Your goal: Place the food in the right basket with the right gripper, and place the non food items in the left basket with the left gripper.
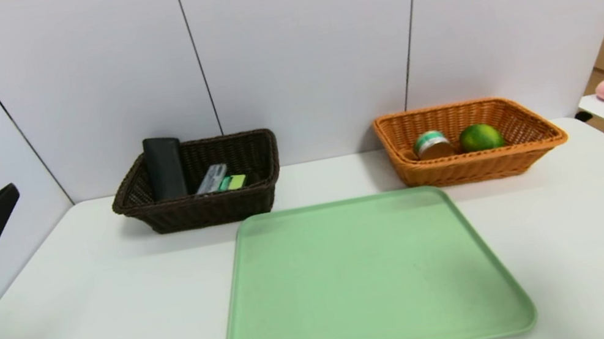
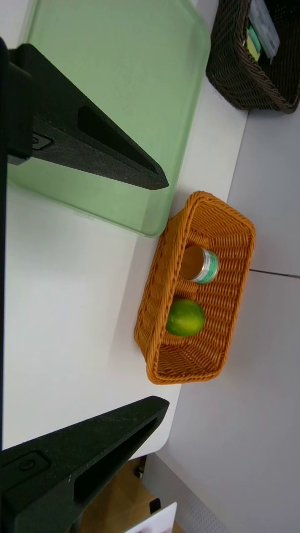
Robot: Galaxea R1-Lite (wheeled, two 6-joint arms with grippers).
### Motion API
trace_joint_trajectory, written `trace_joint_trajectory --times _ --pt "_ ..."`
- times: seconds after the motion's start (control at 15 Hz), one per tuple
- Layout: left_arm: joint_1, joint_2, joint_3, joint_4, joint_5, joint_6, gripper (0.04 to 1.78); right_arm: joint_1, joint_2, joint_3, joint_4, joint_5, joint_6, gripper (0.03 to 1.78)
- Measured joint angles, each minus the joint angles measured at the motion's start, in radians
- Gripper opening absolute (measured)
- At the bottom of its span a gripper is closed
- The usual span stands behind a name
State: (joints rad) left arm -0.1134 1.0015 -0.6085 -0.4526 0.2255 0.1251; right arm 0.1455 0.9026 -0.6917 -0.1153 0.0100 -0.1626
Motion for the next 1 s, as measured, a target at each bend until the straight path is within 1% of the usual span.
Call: trace_joint_trajectory --times 0.2,0.27,0.33,0.47,0.6,0.73,0.8,1.0 --pt "0.008 -0.117 0.111 -0.003 -0.007 0.0 1.69 -0.01 -0.057 0.05 -0.001 0.002 -0.003 1.71" --pt "0.017 -0.161 0.154 -0.004 -0.021 -0.001 1.69 -0.02 -0.083 0.079 0.0 0.011 -0.003 1.71" --pt "0.033 -0.212 0.202 -0.005 -0.042 -0.005 1.69 -0.034 -0.114 0.111 0.0 0.028 -0.002 1.71" --pt "0.067 -0.312 0.288 -0.001 -0.086 -0.011 1.69 -0.066 -0.197 0.178 0.001 0.077 0.001 1.71" --pt "0.091 -0.417 0.352 0.036 -0.108 -0.016 1.69 -0.092 -0.287 0.23 0.013 0.106 0.002 1.71" --pt "0.099 -0.531 0.381 0.143 -0.115 -0.02 1.69 -0.103 -0.387 0.281 0.036 0.114 0.001 1.71" --pt "0.1 -0.589 0.386 0.213 -0.117 -0.024 1.69 -0.106 -0.446 0.303 0.069 0.116 0.001 1.71" --pt "0.1 -0.752 0.395 0.427 -0.149 -0.03 1.69 -0.116 -0.608 0.336 0.215 0.117 0.002 1.71"
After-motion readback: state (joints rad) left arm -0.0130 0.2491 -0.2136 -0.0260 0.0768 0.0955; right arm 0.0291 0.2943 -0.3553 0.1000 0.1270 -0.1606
